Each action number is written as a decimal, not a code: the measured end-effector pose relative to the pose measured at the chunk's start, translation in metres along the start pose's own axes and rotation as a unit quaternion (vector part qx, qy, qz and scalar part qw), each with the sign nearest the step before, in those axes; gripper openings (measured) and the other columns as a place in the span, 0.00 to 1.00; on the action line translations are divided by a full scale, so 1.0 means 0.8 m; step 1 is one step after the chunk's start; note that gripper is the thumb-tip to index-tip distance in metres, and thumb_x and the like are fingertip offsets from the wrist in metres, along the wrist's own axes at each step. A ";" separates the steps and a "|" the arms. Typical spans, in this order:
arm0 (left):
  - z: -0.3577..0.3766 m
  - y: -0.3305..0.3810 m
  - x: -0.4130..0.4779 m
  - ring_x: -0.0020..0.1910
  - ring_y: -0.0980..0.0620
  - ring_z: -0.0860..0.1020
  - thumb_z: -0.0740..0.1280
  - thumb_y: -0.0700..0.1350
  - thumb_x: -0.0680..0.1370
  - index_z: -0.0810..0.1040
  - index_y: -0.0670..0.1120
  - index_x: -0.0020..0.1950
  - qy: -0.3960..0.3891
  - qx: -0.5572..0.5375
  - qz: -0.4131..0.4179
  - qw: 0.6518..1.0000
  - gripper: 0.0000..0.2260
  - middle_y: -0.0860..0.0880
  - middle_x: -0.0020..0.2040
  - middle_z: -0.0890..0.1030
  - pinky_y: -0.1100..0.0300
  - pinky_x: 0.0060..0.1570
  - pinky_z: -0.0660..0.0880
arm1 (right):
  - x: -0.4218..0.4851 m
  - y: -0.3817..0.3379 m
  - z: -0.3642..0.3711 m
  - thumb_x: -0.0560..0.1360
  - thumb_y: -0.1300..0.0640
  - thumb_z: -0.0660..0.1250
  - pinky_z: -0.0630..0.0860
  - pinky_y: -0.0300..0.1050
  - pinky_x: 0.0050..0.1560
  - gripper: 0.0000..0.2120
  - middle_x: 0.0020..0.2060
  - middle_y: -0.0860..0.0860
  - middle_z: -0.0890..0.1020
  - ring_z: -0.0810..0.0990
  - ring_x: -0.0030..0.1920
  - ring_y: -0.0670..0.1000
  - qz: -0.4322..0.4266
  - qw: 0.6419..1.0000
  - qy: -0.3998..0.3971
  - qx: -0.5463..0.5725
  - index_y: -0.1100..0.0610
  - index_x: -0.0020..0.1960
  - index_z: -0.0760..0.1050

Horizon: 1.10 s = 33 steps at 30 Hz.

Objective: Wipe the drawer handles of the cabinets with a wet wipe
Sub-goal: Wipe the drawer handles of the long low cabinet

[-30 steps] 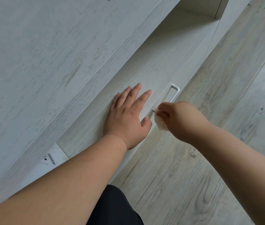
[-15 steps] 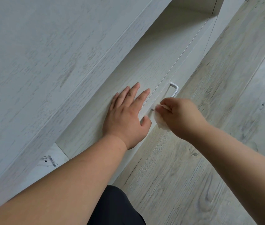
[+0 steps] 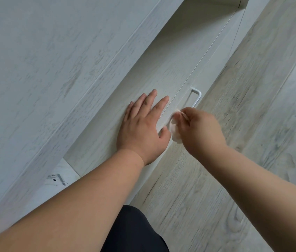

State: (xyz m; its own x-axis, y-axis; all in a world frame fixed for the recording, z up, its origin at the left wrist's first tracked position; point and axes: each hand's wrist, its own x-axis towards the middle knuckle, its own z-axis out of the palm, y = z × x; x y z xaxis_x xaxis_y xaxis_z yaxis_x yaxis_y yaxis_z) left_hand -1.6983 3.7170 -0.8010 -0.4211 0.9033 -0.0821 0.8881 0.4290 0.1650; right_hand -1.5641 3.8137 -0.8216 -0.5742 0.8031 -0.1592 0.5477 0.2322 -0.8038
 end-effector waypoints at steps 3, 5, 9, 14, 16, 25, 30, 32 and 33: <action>0.001 0.000 -0.001 0.84 0.54 0.47 0.57 0.56 0.77 0.55 0.61 0.84 0.004 0.000 0.000 1.000 0.34 0.56 0.86 0.50 0.50 0.83 0.45 | 0.000 0.003 0.000 0.85 0.45 0.54 0.63 0.43 0.28 0.15 0.29 0.49 0.72 0.72 0.28 0.53 -0.083 0.962 -0.028 -0.257 0.52 0.45 0.65; 0.000 0.000 -0.001 0.84 0.54 0.47 0.56 0.57 0.77 0.55 0.61 0.84 0.004 0.002 0.000 1.000 0.34 0.56 0.86 0.50 0.51 0.83 0.44 | 0.004 0.006 -0.005 0.85 0.47 0.55 0.63 0.44 0.28 0.13 0.30 0.49 0.71 0.72 0.29 0.53 -0.102 0.950 -0.053 -0.290 0.53 0.46 0.66; -0.001 0.000 -0.001 0.84 0.54 0.46 0.56 0.57 0.77 0.54 0.61 0.84 0.001 -0.001 0.002 1.000 0.34 0.56 0.86 0.49 0.51 0.83 0.44 | 0.008 0.009 -0.005 0.82 0.48 0.63 0.77 0.52 0.35 0.12 0.32 0.50 0.79 0.79 0.35 0.53 -0.036 0.997 -0.032 -0.053 0.53 0.43 0.74; -0.001 0.001 0.000 0.84 0.55 0.45 0.55 0.57 0.77 0.53 0.61 0.84 -0.006 -0.003 0.000 1.000 0.34 0.57 0.86 0.48 0.51 0.83 0.43 | -0.004 0.005 0.009 0.80 0.51 0.68 0.79 0.53 0.34 0.12 0.29 0.49 0.80 0.80 0.32 0.51 0.013 0.997 0.037 0.063 0.52 0.38 0.77; -0.001 0.001 0.000 0.84 0.55 0.45 0.56 0.57 0.77 0.53 0.61 0.84 -0.004 -0.003 -0.001 1.000 0.34 0.57 0.86 0.49 0.50 0.83 0.43 | -0.006 0.004 0.007 0.81 0.48 0.65 0.78 0.53 0.34 0.15 0.29 0.49 0.79 0.80 0.32 0.52 -0.004 0.998 0.042 0.044 0.52 0.38 0.76; 0.001 -0.001 0.000 0.84 0.54 0.47 0.57 0.58 0.78 0.55 0.61 0.84 0.008 -0.003 0.003 1.000 0.33 0.56 0.86 0.51 0.50 0.83 0.45 | 0.020 -0.022 -0.025 0.83 0.49 0.55 0.66 0.42 0.32 0.19 0.31 0.51 0.76 0.78 0.33 0.53 -0.037 0.959 -0.112 -0.256 0.56 0.37 0.73; 0.000 0.000 0.000 0.84 0.54 0.46 0.57 0.56 0.77 0.54 0.61 0.84 0.002 0.000 0.004 1.000 0.34 0.56 0.86 0.50 0.50 0.83 0.45 | 0.016 -0.012 -0.013 0.80 0.53 0.66 0.75 0.48 0.32 0.14 0.31 0.56 0.82 0.80 0.32 0.54 0.058 0.996 -0.059 0.015 0.62 0.41 0.80; 0.000 -0.001 0.000 0.84 0.54 0.46 0.57 0.56 0.77 0.54 0.61 0.84 0.000 0.001 0.003 1.000 0.34 0.56 0.86 0.49 0.50 0.83 0.44 | 0.004 -0.007 -0.006 0.81 0.50 0.65 0.74 0.45 0.29 0.16 0.28 0.51 0.83 0.77 0.27 0.48 0.063 0.994 -0.019 0.083 0.58 0.40 0.81; -0.001 -0.001 0.000 0.84 0.54 0.46 0.57 0.56 0.77 0.53 0.61 0.84 -0.001 0.002 0.002 1.000 0.34 0.56 0.86 0.49 0.50 0.83 0.44 | -0.001 -0.006 -0.002 0.82 0.49 0.64 0.71 0.44 0.28 0.16 0.28 0.50 0.82 0.76 0.26 0.47 0.055 0.995 -0.005 0.080 0.57 0.40 0.80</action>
State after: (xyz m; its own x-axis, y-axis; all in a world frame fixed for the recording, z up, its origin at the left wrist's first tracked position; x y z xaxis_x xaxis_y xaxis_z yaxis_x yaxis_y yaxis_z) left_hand -1.6990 3.7165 -0.8007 -0.4167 0.9051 -0.0842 0.8906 0.4251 0.1618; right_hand -1.5651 3.8131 -0.8165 -0.5218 0.8135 -0.2569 0.5044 0.0514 -0.8619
